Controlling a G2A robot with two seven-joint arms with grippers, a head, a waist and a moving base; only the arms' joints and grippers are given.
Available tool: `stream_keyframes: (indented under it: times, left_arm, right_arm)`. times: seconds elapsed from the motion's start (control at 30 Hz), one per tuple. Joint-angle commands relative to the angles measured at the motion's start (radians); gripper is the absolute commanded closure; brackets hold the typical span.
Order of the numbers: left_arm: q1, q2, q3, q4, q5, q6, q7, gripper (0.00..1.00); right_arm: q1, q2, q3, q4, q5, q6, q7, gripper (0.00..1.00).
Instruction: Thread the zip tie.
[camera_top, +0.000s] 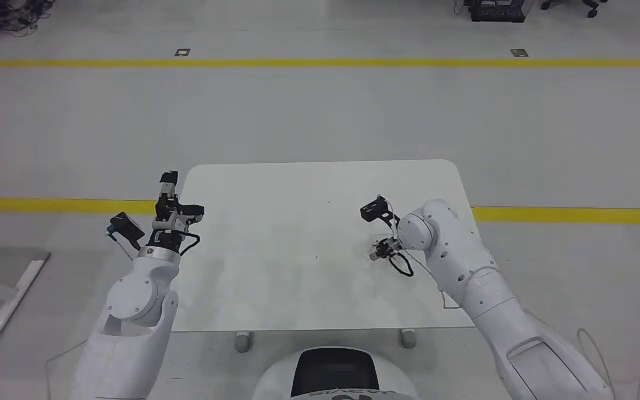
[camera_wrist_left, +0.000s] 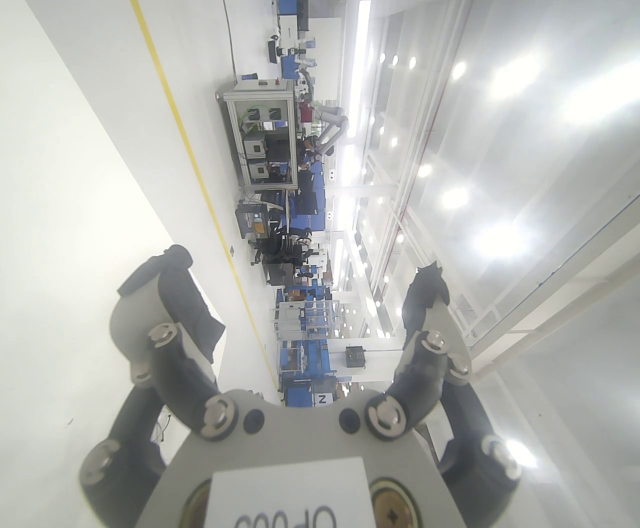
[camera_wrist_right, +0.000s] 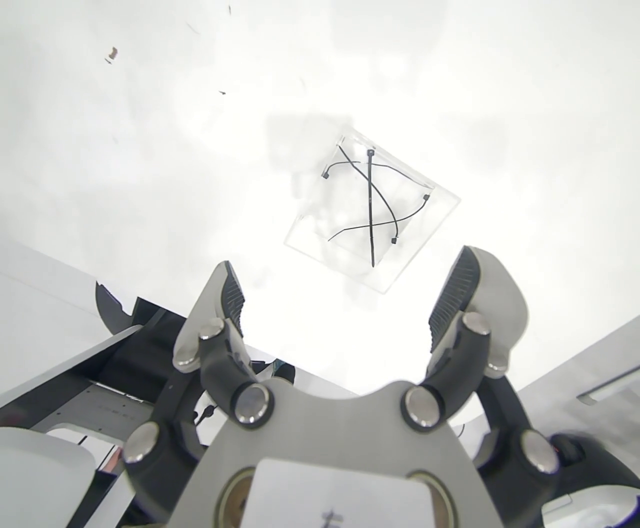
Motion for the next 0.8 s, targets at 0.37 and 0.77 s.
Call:
stream_keyframes:
  times: [0.37, 0.77]
  left_arm:
    - [0.000, 0.000, 0.000, 0.000, 0.000, 0.000, 0.000, 0.00]
    - [0.000, 0.000, 0.000, 0.000, 0.000, 0.000, 0.000, 0.00]
  right_arm:
    - [0.001, -0.004, -0.021, 0.038, 0.010, 0.007, -0.057, 0.69]
    - [0.049, -0.022, -0.063, 0.157, 0.005, 0.020, -0.140, 0.72]
